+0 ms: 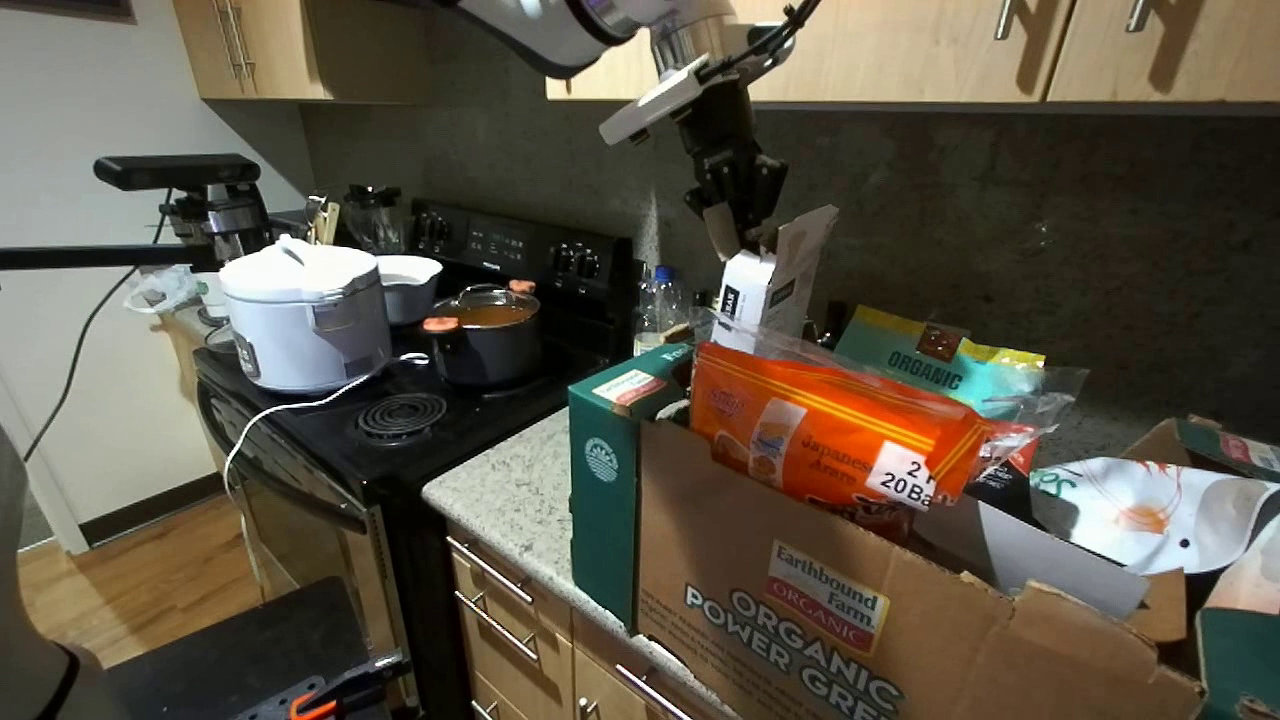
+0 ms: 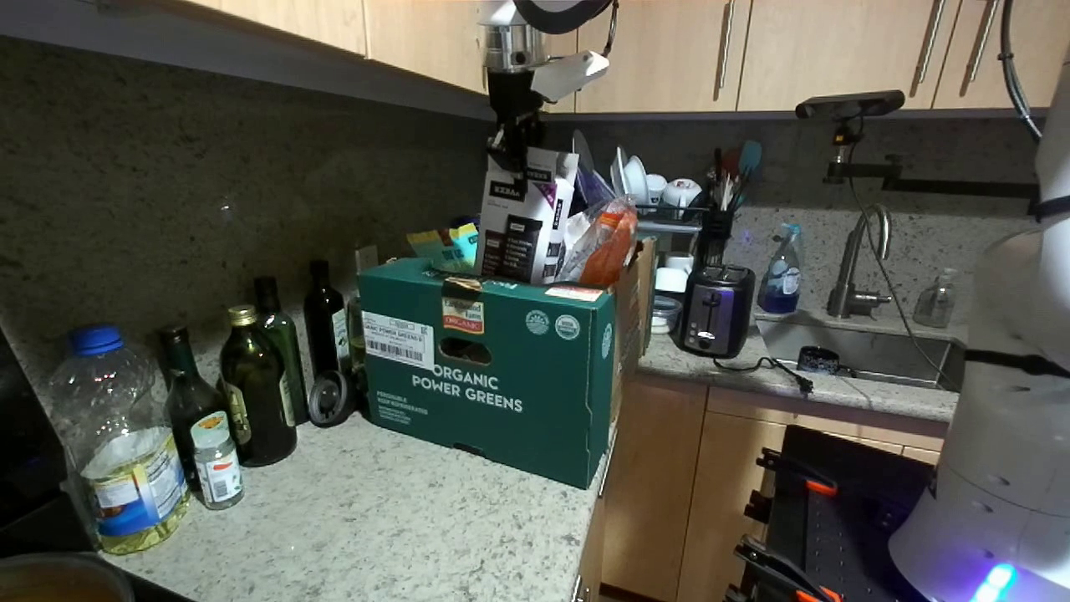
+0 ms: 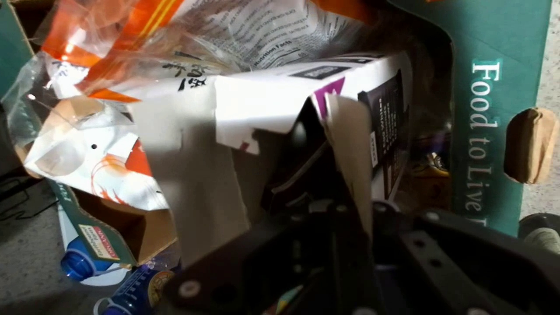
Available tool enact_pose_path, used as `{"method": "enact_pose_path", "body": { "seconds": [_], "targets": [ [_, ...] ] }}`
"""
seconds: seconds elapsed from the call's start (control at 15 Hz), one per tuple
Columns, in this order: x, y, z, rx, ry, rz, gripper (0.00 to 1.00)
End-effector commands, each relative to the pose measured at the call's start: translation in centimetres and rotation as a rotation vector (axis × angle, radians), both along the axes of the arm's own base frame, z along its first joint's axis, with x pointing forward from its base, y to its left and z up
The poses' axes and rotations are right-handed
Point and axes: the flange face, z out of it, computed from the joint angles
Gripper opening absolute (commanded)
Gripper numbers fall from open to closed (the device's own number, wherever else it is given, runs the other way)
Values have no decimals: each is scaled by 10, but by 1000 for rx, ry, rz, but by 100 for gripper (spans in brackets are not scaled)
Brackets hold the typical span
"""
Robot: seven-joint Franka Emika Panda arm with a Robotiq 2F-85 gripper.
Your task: Put the white box in the green box
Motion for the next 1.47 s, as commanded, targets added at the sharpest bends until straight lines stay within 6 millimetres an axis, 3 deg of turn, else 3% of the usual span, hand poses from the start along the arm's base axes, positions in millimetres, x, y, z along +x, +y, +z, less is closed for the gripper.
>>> {"method": "enact_pose_path", "body": {
  "seconds": [0.0,0.73,1.13,1.4],
  "targets": [
    [14,10,-26,65,16,19,0],
    [13,11,-55,201,81,32,0],
    [7,32,-47,315,97,124,0],
    [1,44,-19,306,57,195,0]
  ]
}}
